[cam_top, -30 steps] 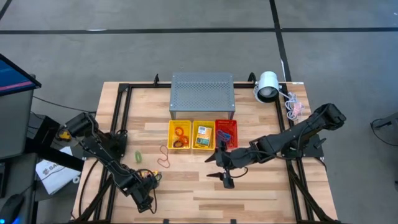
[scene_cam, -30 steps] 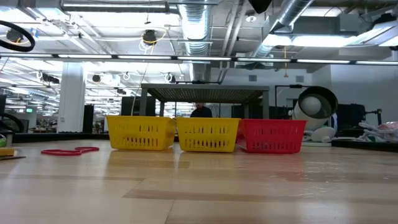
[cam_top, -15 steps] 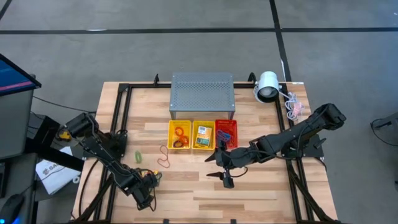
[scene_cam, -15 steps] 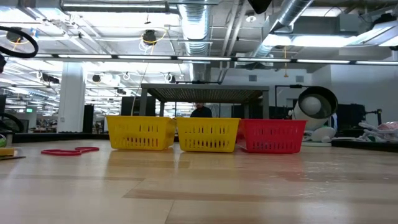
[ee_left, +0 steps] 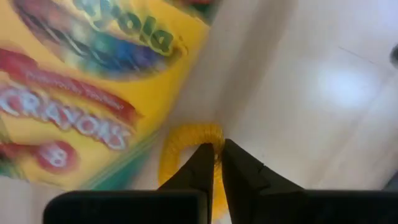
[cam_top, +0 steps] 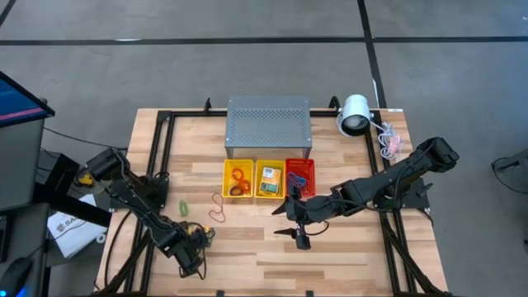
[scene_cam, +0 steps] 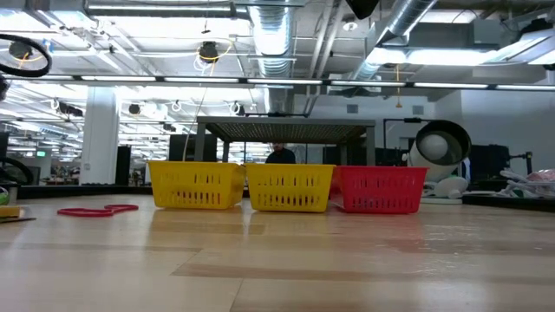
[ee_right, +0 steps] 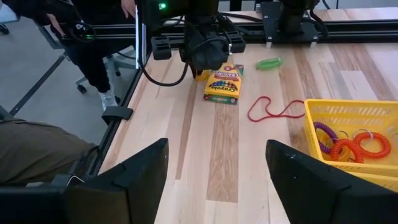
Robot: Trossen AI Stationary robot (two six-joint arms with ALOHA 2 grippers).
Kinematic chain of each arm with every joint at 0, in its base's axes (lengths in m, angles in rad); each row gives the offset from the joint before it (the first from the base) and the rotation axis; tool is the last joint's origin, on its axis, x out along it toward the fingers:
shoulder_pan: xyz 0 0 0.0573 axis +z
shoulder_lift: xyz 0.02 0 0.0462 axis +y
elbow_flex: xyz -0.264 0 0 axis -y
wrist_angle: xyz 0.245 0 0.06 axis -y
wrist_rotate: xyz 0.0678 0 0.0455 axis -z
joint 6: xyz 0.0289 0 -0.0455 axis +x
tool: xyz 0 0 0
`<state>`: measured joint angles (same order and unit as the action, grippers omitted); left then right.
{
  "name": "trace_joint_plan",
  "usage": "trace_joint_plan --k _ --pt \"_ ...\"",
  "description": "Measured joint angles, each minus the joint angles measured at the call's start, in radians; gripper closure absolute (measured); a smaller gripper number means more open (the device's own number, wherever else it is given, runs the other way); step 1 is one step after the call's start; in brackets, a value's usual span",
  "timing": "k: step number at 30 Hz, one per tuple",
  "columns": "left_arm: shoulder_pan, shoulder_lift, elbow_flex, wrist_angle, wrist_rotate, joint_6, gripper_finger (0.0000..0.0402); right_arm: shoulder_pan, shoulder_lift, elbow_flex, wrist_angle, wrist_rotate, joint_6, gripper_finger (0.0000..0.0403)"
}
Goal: Pick & Place Office Desk Supplies
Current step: Put the yellow spring keychain into the left yellow bin
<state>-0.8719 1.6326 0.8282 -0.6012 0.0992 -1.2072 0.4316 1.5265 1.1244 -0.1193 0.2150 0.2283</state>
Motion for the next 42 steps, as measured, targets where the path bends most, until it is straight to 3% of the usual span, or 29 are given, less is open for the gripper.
trace_joint_plan --k 4,15,22,30,36,42 --pt "-0.003 -0.133 0.004 0.005 0.022 -0.001 0.0395 0.000 0.000 0.000 -0.003 0.000 -0.003 0.0143" --pt "-0.003 -0.422 0.004 0.003 -0.213 0.022 0.0396 0.000 0.000 0.000 -0.002 0.000 -0.021 0.0143" --pt "0.031 -0.451 0.005 0.080 -0.318 0.184 0.0396 0.000 0.000 -0.001 0.060 -0.003 -0.081 0.0143" --pt "0.152 -0.452 0.006 0.265 -0.344 0.529 0.0396 -0.025 0.010 -0.001 0.198 -0.020 -0.181 0.0143" --pt "0.263 -0.452 0.006 0.353 -0.344 0.736 0.0396 -0.088 0.128 0.000 0.342 -0.147 -0.203 0.0143" --pt "0.306 -0.452 0.007 0.404 -0.337 0.859 0.0396 -0.153 0.215 -0.002 0.448 -0.255 -0.203 0.0143"
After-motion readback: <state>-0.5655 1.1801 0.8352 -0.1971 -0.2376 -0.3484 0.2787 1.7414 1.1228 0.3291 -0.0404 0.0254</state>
